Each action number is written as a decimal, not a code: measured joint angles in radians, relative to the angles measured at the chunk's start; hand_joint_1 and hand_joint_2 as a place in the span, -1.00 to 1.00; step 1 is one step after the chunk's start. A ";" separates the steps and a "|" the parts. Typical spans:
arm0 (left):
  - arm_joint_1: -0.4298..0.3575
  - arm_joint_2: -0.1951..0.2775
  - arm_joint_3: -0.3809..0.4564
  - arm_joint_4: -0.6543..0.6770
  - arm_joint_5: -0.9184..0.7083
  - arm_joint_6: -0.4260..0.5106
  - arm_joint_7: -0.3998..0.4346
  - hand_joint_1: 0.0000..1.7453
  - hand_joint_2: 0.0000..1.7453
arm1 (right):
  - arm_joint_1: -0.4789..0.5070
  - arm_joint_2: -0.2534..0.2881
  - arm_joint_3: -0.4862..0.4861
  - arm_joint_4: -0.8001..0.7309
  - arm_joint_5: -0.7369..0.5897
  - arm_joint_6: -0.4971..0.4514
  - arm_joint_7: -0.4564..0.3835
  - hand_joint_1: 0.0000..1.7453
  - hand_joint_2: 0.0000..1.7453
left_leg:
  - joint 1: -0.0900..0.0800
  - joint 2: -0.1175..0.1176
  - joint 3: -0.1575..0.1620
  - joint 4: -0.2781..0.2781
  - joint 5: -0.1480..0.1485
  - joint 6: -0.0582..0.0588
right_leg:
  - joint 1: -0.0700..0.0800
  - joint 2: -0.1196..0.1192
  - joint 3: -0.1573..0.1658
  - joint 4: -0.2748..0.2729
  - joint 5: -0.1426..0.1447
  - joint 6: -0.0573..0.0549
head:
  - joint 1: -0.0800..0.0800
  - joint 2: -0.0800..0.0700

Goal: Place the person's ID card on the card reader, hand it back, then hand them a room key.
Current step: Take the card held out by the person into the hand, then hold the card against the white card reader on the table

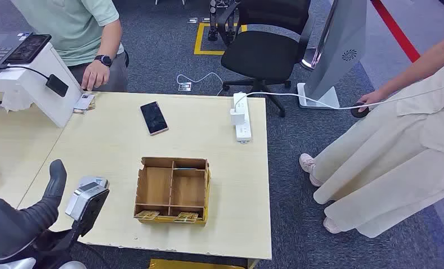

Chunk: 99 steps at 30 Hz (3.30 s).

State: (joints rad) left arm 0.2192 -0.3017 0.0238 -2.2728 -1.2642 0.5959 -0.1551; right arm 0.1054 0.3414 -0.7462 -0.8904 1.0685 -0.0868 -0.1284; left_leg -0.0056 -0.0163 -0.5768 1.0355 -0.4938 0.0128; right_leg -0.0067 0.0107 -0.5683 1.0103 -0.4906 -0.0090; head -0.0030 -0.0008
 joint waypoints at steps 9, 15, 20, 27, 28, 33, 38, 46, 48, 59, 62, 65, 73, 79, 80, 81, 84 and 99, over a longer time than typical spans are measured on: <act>0.000 0.000 0.000 0.000 0.000 0.000 -0.001 -1.00 1.00 | 0.000 0.000 0.000 0.000 0.000 0.000 0.000 -1.00 1.00 | 0.000 0.000 0.000 0.000 0.000 0.000 | 0.000 0.000 0.000 0.000 0.000 0.000 | 0.000 0.000; 0.000 0.000 0.000 0.000 -0.001 0.000 -0.001 -1.00 1.00 | 0.000 0.000 0.000 0.000 0.000 0.000 0.001 -1.00 1.00 | 0.000 0.000 0.000 0.000 0.000 0.000 | 0.000 0.000 0.000 0.000 0.000 0.000 | 0.000 0.000; -0.001 0.000 0.000 0.000 -0.004 -0.001 -0.003 -1.00 1.00 | 0.000 0.000 0.000 0.000 0.000 0.000 0.001 -1.00 1.00 | 0.000 0.000 0.000 0.000 0.000 0.000 | 0.000 0.000 0.000 0.000 0.000 0.000 | 0.000 0.000; -0.001 0.000 0.000 0.000 -0.010 -0.004 -0.013 -1.00 1.00 | 0.000 0.000 0.000 0.000 0.002 -0.001 0.001 -1.00 1.00 | 0.000 0.000 0.000 0.000 0.000 0.000 | 0.000 0.000 0.000 0.000 0.000 0.000 | 0.000 0.000; -0.001 0.000 0.000 0.000 -0.011 -0.005 -0.013 -1.00 1.00 | 0.000 0.000 0.000 0.000 0.003 -0.001 0.001 -1.00 1.00 | 0.000 0.000 0.000 0.000 0.000 0.000 | 0.000 0.000 0.000 0.000 0.000 0.000 | 0.000 0.000; -0.002 0.000 0.000 0.000 -0.020 -0.016 -0.012 -1.00 1.00 | 0.000 0.000 0.000 0.000 0.006 -0.002 0.001 -1.00 1.00 | 0.000 0.000 0.000 0.000 0.000 0.000 | 0.000 0.000 0.000 0.000 0.000 0.000 | 0.000 0.000; -0.011 0.001 0.000 0.001 -0.075 -0.047 -0.012 -1.00 1.00 | 0.000 0.000 0.000 0.001 0.015 -0.001 -0.004 -1.00 1.00 | 0.000 0.000 0.000 0.000 0.000 0.000 | 0.000 0.000 0.000 0.000 0.000 0.000 | 0.000 0.000; -0.061 0.012 -0.011 0.036 -0.239 -0.103 0.047 -1.00 1.00 | -0.006 0.000 -0.002 0.013 0.078 0.003 -0.026 -1.00 1.00 | 0.000 0.000 0.000 0.000 0.000 0.000 | 0.000 0.000 0.000 0.000 0.000 0.000 | 0.000 0.000; -0.081 0.017 -0.020 0.056 -0.244 -0.119 0.063 -1.00 1.00 | -0.009 0.000 -0.003 0.019 0.095 0.004 -0.032 -1.00 1.00 | 0.000 0.000 0.000 0.000 0.000 0.000 | 0.000 0.000 0.000 0.000 0.000 0.000 | 0.000 0.000; -0.172 0.126 -0.027 0.183 -0.246 -0.215 0.162 -1.00 1.00 | -0.040 0.000 -0.030 0.063 0.165 0.006 -0.057 -1.00 1.00 | 0.000 0.000 0.000 0.000 0.000 0.000 | 0.000 0.000 0.000 0.000 0.000 0.000 | 0.000 0.000; -0.204 0.208 -0.049 0.222 -0.246 -0.245 0.285 -1.00 1.00 | -0.052 0.000 -0.041 0.077 0.180 0.006 -0.059 -1.00 1.00 | 0.001 0.000 0.000 0.000 0.001 -0.001 | 0.000 0.000 0.000 0.000 0.000 0.000 | 0.000 0.000; -0.243 0.310 -0.108 0.258 -0.246 -0.271 0.437 -1.00 1.00 | -0.061 0.000 -0.051 0.087 0.194 0.006 -0.062 -1.00 1.00 | 0.001 0.000 0.000 0.000 0.001 -0.001 | 0.000 0.000 0.000 0.001 0.000 0.000 | 0.000 0.000; -0.353 0.535 -0.285 0.346 -0.246 -0.316 0.677 -1.00 1.00 | -0.070 0.000 -0.062 0.104 0.221 0.006 -0.073 -1.00 1.00 | 0.001 0.000 0.000 0.000 0.001 -0.001 | 0.000 0.000 0.000 0.001 0.000 0.000 | 0.000 0.000; -0.408 0.621 -0.365 0.385 -0.246 -0.341 0.763 -1.00 1.00 | -0.073 -0.001 -0.070 0.113 0.229 0.008 -0.075 -1.00 1.00 | 0.001 0.000 0.000 0.000 0.001 -0.001 | 0.000 0.000 0.000 0.001 0.000 0.000 | 0.000 0.000; -0.419 0.636 -0.383 0.395 -0.246 -0.345 0.787 -1.00 1.00 | -0.073 -0.001 -0.072 0.115 0.231 0.010 -0.075 -1.00 1.00 | 0.001 0.000 0.000 0.000 0.001 -0.001 | 0.000 0.000 0.000 0.001 0.000 0.000 | 0.000 0.000; -0.429 0.649 -0.400 0.404 -0.246 -0.347 0.802 -1.00 1.00 | -0.074 -0.001 -0.074 0.116 0.232 0.011 -0.075 -1.00 1.00 | 0.001 0.000 0.000 0.000 0.001 -0.001 | 0.000 0.000 0.000 0.001 0.000 0.000 | 0.000 0.000; -0.447 0.677 -0.436 0.432 -0.246 -0.349 0.819 -1.00 1.00 | -0.075 -0.001 -0.079 0.119 0.236 0.015 -0.075 -1.00 1.00 | 0.001 0.000 0.000 0.000 0.001 -0.001 | 0.000 0.001 0.000 0.001 0.000 0.000 | 0.000 0.000; -0.455 0.701 -0.459 0.503 -0.246 -0.371 0.808 -1.00 1.00 | -0.075 -0.001 -0.101 0.129 0.245 0.016 -0.078 -1.00 1.00 | 0.001 0.000 0.000 0.000 0.001 -0.001 | 0.000 0.001 0.000 0.001 0.000 0.000 | 0.000 0.000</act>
State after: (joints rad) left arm -0.2356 0.3993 -0.4356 -1.7703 -1.5103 0.2252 0.6533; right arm 0.0300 0.3408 -0.8467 -0.7616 1.3134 -0.0706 -0.2064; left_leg -0.0046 -0.0161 -0.5769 1.0355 -0.4927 0.0119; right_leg -0.0066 0.0113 -0.5683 1.0111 -0.4903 -0.0094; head -0.0027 -0.0009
